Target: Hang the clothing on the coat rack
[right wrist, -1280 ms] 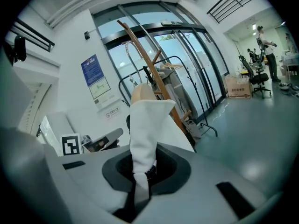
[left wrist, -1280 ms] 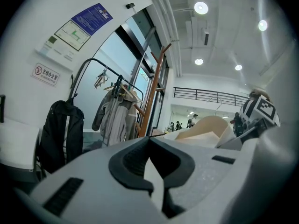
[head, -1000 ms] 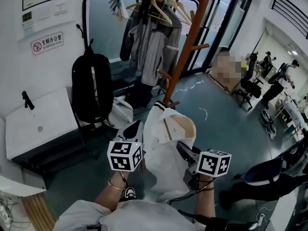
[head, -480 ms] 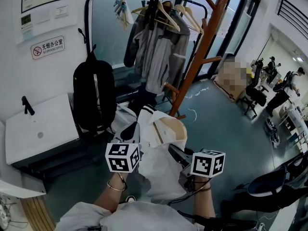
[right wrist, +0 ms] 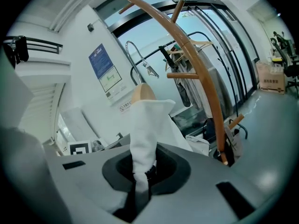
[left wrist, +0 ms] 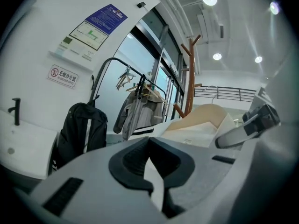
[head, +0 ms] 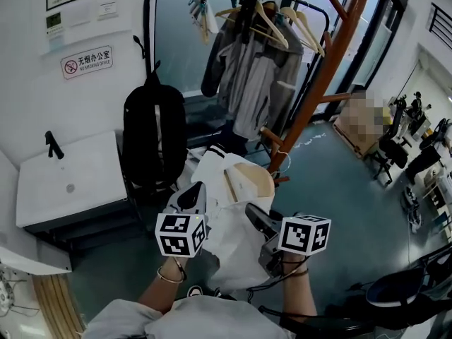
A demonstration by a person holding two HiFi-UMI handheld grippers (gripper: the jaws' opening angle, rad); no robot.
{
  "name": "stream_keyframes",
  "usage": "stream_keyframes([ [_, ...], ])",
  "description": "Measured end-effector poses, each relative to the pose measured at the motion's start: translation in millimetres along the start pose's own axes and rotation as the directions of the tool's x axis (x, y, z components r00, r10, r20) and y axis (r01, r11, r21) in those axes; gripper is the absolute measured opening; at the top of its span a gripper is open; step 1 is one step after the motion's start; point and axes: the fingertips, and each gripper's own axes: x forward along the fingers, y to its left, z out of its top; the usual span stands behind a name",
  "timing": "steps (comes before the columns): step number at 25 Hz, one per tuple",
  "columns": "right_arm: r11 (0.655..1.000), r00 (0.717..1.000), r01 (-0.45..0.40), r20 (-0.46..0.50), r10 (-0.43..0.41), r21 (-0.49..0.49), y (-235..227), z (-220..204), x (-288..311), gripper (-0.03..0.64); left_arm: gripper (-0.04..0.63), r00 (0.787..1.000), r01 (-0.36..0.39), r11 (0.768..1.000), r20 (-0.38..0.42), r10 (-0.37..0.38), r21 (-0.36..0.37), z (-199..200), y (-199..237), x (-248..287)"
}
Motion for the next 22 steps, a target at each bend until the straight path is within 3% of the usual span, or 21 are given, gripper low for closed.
stream_keyframes([
  [11, 0.998, 0.997, -0.062, -0.04, 0.062, -0.004, 10.3, 30.9, 18.7, 0.038, 0.008, 0.996, -0.089, 0.995, 0.027, 0.088, 0.04, 25.3, 3.4, -13.7],
  [17, 0.995, 0.994, -0.102, -0.04, 0.103, 0.015, 21.7, 51.6, 20.7, 0.04, 0.008, 0.994, -0.103, 0.993, 0.053, 0.1, 0.05, 35.0, 0.9, -13.3],
  [22, 0.996, 0.995, -0.087, -0.049, 0.086, -0.018, 23.8, 68.2, 20.6, 0.04, 0.008, 0.991, -0.114, 0.991, 0.075, 0.109, 0.072, 47.5, 1.3, -12.7],
])
